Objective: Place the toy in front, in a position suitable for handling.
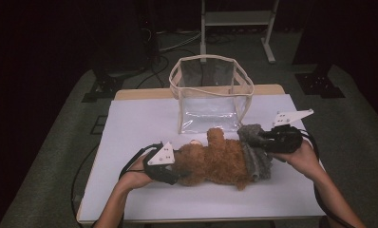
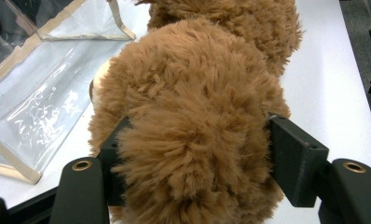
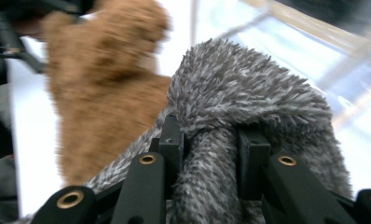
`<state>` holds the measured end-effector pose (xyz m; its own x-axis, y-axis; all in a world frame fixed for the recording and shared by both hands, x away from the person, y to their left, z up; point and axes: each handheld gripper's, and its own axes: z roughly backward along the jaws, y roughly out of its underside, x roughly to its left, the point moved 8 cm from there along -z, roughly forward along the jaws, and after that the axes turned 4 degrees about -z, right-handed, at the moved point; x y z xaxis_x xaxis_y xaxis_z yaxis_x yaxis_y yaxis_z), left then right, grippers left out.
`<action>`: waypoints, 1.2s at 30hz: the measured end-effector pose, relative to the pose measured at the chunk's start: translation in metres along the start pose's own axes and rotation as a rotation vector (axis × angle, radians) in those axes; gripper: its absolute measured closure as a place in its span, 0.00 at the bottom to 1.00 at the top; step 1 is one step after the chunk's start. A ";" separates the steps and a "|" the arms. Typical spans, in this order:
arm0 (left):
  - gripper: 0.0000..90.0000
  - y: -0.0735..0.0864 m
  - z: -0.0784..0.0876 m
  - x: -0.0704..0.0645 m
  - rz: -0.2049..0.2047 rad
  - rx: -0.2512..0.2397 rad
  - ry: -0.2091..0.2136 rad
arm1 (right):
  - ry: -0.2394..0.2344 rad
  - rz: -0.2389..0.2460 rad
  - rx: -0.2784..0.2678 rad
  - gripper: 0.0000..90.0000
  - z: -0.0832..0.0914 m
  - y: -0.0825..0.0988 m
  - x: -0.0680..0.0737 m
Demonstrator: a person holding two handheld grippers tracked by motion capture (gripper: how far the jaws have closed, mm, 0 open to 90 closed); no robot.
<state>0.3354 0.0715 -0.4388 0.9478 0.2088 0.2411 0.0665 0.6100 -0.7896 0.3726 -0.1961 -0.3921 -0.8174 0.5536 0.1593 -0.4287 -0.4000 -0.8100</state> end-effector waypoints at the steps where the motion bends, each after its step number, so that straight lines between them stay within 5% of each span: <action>1: 0.38 0.000 0.000 0.000 0.001 0.000 0.000 | -0.020 0.018 0.001 0.75 -0.004 -0.002 0.008; 4: 0.38 0.002 0.001 0.000 0.002 0.002 -0.002 | -0.058 0.072 0.017 0.75 -0.016 -0.004 0.027; 6: 0.38 0.002 0.001 0.001 0.004 -0.001 -0.005 | -0.077 0.065 0.011 0.75 -0.019 -0.002 0.031; 11: 0.39 -0.002 0.000 0.004 0.011 -0.005 -0.022 | -0.071 0.052 -0.017 0.75 -0.003 -0.007 0.032; 15: 0.40 -0.009 -0.007 0.006 0.031 -0.017 -0.018 | -0.070 0.114 -0.046 0.75 0.008 -0.033 0.050; 18: 0.40 -0.011 -0.010 0.004 0.026 -0.019 -0.012 | -0.079 0.155 -0.044 0.75 0.004 -0.048 0.062; 21: 0.40 -0.016 -0.015 0.000 0.019 -0.028 -0.003 | -0.109 0.230 0.003 0.75 -0.028 -0.068 0.081; 23: 0.40 -0.016 -0.015 0.000 0.014 -0.024 0.000 | -0.108 0.239 0.021 0.75 -0.036 -0.069 0.083; 25: 0.40 -0.013 -0.015 -0.001 0.011 -0.023 0.002 | -0.095 0.276 0.107 0.75 -0.065 -0.061 0.082; 28: 0.40 -0.010 -0.015 0.000 0.010 -0.023 0.001 | -0.052 0.283 0.180 0.75 -0.081 -0.046 0.067; 30: 0.40 -0.010 -0.015 0.001 0.017 -0.032 -0.002 | -0.063 0.217 0.175 0.76 -0.078 -0.039 0.057; 36: 0.28 -0.006 -0.013 0.008 0.033 -0.016 -0.023 | -0.061 0.154 0.154 0.76 -0.061 -0.024 0.042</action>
<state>0.3464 0.0596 -0.4400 0.9420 0.2464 0.2279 0.0406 0.5904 -0.8061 0.3718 -0.1183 -0.4000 -0.8974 0.4342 0.0779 -0.3471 -0.5859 -0.7323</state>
